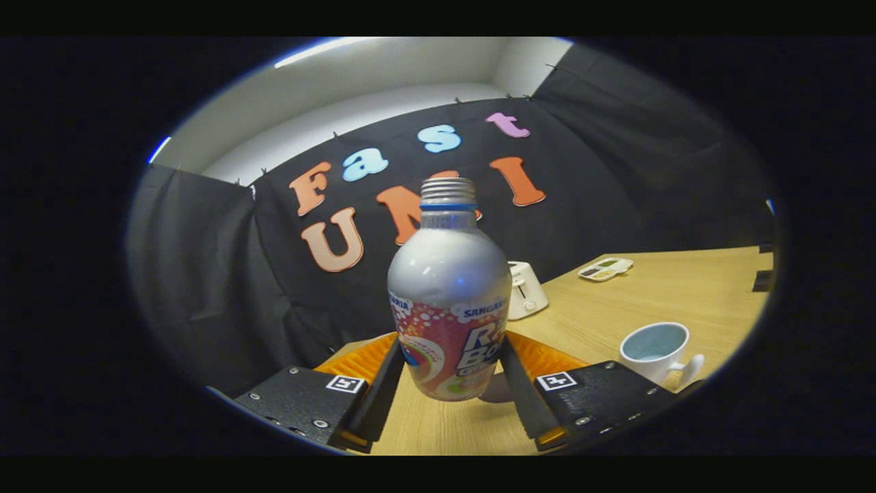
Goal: Take the bottle from table, then pour the juice into the cup, finally place the bottle on the coaster
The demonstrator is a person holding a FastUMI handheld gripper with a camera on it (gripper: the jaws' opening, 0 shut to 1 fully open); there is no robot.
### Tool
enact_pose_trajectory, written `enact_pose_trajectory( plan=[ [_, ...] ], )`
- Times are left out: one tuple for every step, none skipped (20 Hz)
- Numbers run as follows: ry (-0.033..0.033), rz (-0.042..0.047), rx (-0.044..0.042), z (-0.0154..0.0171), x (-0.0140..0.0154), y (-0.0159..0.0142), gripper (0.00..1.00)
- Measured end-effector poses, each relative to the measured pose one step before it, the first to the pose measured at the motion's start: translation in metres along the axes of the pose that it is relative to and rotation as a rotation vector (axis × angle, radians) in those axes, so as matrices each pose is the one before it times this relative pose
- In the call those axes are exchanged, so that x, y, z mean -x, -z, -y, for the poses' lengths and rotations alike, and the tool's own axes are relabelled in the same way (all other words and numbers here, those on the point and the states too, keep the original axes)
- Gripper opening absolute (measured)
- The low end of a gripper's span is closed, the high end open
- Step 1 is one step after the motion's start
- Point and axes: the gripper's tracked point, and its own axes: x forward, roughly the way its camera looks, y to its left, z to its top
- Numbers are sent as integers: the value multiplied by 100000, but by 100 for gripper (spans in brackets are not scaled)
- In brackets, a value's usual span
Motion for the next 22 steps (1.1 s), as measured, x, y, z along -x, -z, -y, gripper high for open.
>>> enact_pose_trajectory(
  plan=[
    [664, -113, 5348, -364, -518, 69, 76],
    [541, 605, 5304, -333, -470, -109, 76],
    [913, 103, 5313, -293, -267, -138, 76],
    [1192, 461, 4674, -116, -379, -26, 76],
    [982, 45, 4037, -121, -525, 50, 76],
    [662, 221, 3829, -147, -533, 24, 76],
    [635, -595, 3645, -139, -506, 211, 76],
    [792, -806, 3779, -75, -630, 440, 76],
    [919, -1182, 3941, 26, -519, 455, 76],
    [1404, -1789, 3530, -373, -486, 1206, 76],
    [2450, -1590, 3681, 401, -281, 600, 76],
    [2254, -1114, 3225, 409, -428, 549, 77],
    [209, -1549, 1538, -147, -425, 552, 77],
    [-711, -1392, 98, -324, -423, 683, 77],
    [-316, -1927, -718, -69, -436, 755, 77],
    [-309, -2215, -1031, -113, -428, 770, 77],
    [-266, -2207, -943, 123, -284, 863, 77],
    [292, -1990, -1049, 221, -248, 831, 77],
    [-334, -1648, -1117, 78, -136, 576, 77],
    [-181, -1285, -873, 68, -180, 475, 77],
    [-473, -621, -387, 64, -171, 281, 76],
    [-248, -618, -478, -2, -194, 237, 77]
  ],
)
